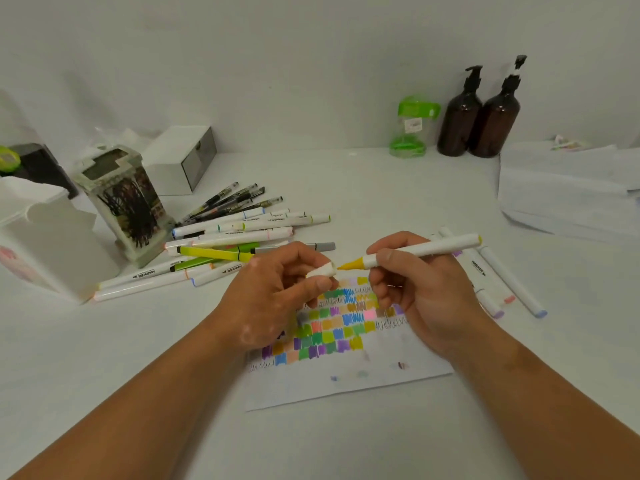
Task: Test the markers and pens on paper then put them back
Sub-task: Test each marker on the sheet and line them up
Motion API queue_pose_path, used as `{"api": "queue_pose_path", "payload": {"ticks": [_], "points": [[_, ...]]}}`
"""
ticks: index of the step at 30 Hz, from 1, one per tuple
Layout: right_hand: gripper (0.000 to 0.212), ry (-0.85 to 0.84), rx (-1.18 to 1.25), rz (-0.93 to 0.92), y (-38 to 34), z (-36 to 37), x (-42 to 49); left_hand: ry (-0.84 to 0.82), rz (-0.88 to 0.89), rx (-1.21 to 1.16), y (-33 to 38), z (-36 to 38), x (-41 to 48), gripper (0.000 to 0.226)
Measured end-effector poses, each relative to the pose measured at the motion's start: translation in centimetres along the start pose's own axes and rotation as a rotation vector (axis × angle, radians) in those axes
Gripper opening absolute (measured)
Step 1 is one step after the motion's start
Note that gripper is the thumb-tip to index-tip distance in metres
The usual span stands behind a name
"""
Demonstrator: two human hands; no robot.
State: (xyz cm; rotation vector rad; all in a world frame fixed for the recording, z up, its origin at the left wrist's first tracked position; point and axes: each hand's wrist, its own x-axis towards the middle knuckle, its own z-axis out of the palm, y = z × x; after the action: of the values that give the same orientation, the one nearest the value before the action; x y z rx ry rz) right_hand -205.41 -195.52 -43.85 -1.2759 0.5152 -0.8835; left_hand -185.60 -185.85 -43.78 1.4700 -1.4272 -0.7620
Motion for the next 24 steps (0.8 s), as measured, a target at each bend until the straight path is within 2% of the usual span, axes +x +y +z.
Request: {"api": "queue_pose_path", "payload": {"ticks": [8, 12, 15, 18, 21, 24], "points": [[0.006, -0.054, -0.192, -0.023, 0.2, 1.1, -0.5, 0.039, 0.063, 0.107, 0.2, 0.4, -0.4, 0.019], [0.013, -0.078, -0.206, 0.003, -0.2, 1.2, -0.8, 0.03, 0.081, 0.108, 0.2, 0.4, -0.6, 0.019], [0.008, -0.095, -0.212, -0.004, -0.1, 1.1, -0.9, 0.015, 0.088, 0.118, 0.1, 0.4, -0.6, 0.02], [0.011, -0.092, -0.205, 0.0, 0.2, 1.2, -0.8, 0.016, 0.097, 0.126, 0.0, 0.3, -0.7, 0.019], [0.025, -0.156, -0.222, -0.014, -0.1, 0.7, -0.5, 0.051, 0.087, 0.127, -0.3, -0.3, -0.5, 0.018], [0.061, -0.313, 0.002, 0.127, -1.3, -0.9, -0.2, 0.112, 0.059, 0.127, -0.9, -1.2, -0.4, 0.021]]}}
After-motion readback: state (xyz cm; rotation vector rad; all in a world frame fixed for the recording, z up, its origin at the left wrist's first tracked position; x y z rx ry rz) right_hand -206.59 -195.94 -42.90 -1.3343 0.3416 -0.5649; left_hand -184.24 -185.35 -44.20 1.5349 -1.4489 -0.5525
